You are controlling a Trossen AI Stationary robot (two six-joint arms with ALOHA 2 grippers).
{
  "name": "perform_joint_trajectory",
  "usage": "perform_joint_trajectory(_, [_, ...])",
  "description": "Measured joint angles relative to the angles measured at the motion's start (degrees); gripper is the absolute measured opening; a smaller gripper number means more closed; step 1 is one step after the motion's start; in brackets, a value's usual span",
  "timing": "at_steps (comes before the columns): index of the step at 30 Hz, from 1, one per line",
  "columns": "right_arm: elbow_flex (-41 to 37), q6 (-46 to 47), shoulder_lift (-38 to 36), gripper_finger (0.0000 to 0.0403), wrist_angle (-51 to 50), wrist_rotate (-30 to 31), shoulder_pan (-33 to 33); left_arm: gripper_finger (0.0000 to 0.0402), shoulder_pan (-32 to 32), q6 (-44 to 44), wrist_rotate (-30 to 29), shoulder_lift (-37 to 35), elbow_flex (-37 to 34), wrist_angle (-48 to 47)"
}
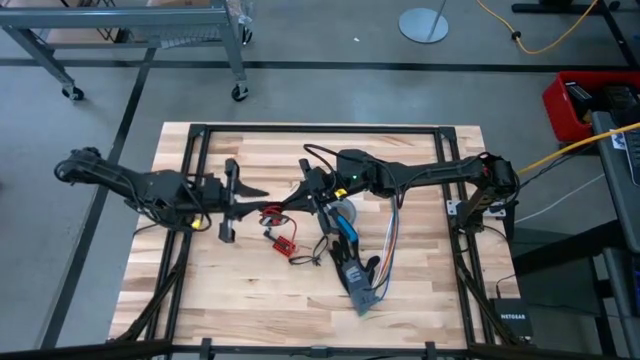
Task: Coil cords
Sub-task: Coil the red wire around the spool
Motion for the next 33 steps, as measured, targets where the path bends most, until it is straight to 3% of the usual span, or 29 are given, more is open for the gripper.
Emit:
perform_joint_trajectory(6, [0.00,-0.01,0.00,0.0004,-0.64,0.00,-0.07,0.0118,-0.04,-0.21,-0.07,-4.22,0.00,-0.83])
perform_joint_trajectory(11, [0.00,-1.09,-0.61,0.0004,-0.79,0.54,-1.34,0.0121,-0.11,-2.81,-0.37,-7.79,0.00,-7.18])
perform_joint_trajectory(17, [0.02,-5.03,-3.47,0.0004,-0.05,9.22,-3.84,0.0103,-0.11,-11.89,-2.93,-9.75,0.00,-15.28])
perform_joint_trajectory(21, [0.02,-8.28,-3.84,0.0004,2.33,17.72,-4.85,0.0096,-0.02,-14.51,-2.97,-7.08,-0.66,-14.99])
perform_joint_trajectory(26, [0.07,-10.78,-3.85,0.0003,4.15,23.03,-5.08,0.0095,0.02,-14.90,-4.81,-2.14,-1.44,-15.07])
perform_joint_trajectory(33, [0.07,-11.14,-3.82,0.0003,7.21,25.70,-4.94,0.0095,0.51,-12.42,-15.05,4.51,-1.49,-12.96])
